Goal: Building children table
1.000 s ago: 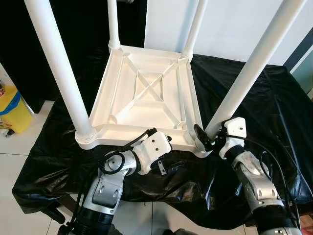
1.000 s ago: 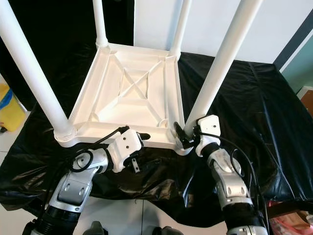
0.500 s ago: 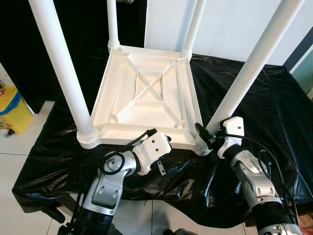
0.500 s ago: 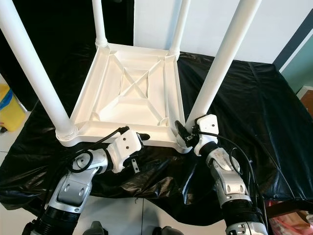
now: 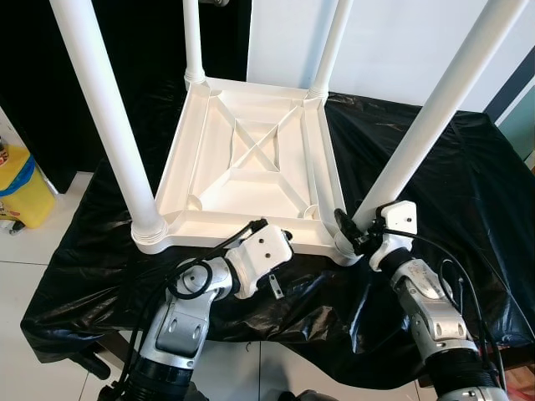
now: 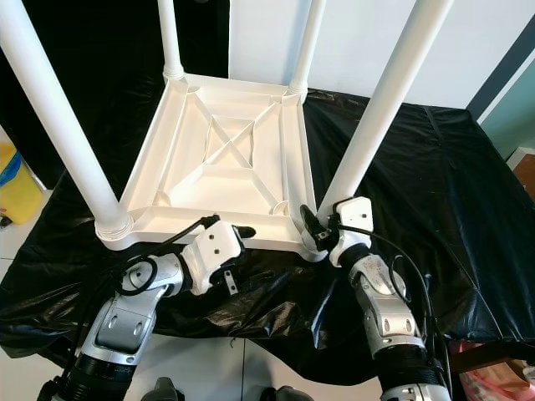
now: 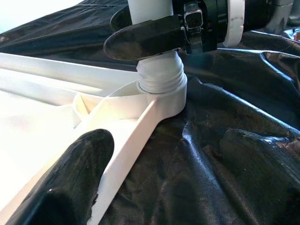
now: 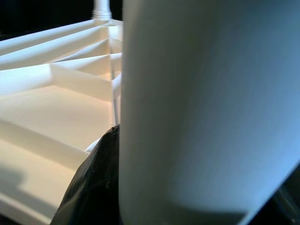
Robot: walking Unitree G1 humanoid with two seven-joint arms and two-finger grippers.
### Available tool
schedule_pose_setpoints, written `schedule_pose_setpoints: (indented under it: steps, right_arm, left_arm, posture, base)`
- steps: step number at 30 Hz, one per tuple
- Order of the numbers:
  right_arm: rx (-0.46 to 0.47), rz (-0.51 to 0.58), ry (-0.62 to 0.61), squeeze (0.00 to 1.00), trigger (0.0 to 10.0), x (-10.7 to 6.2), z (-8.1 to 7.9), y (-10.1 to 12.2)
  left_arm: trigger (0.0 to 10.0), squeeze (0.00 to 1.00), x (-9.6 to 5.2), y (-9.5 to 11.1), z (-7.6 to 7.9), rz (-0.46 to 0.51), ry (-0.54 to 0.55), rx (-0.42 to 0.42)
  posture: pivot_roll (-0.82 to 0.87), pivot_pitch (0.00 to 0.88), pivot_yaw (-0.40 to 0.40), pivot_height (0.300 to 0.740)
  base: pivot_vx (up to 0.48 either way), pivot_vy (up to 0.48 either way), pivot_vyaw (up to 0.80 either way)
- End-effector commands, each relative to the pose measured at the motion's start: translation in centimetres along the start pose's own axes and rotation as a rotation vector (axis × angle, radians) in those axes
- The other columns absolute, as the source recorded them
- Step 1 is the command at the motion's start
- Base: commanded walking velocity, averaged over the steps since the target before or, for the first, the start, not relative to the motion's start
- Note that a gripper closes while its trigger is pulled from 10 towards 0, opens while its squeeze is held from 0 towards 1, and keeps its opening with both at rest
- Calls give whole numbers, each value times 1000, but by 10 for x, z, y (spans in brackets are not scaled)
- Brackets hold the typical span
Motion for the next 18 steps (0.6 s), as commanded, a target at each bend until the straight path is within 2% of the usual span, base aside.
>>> schedule_pose_setpoints:
  steps: [1,8,13,18]
  right_arm:
    - [-7,-46,-63,0,10000,-3,-2,-10]
    - [6,-43,-118,0,10000,-3,-4,-10]
    - [32,-36,-217,0,10000,-3,-12,-10]
    - [39,-35,-233,0,10000,-3,-18,-9]
  left_arm:
    - [10000,0,1,-2,-11,-18,159,-14]
    - [10000,0,2,-1,-12,-16,163,-14]
    - [10000,0,2,-1,-12,-15,165,-15]
    - [10000,0,2,-1,-12,-14,168,-18]
  posture:
    - [185,79,-159,740]
    - [187,75,-165,740]
    - [184,80,-168,740]
    - [183,85,-169,740]
  base:
    - [0,0,0]
    - [0,0,0]
    - [0,0,0]
    - [0,0,0]
Point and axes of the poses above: a point about 5 cm out from each wrist's last joint towards the gripper, its own x axis pointing out of the wrist towards the gripper, its own y axis along the axis of the wrist's last joint, z = x × y, the point moved 3 cm from there along x, pointing out of the wrist towards the gripper, and after that the axes turned 4 degrees about x, right-handed, at the moved point
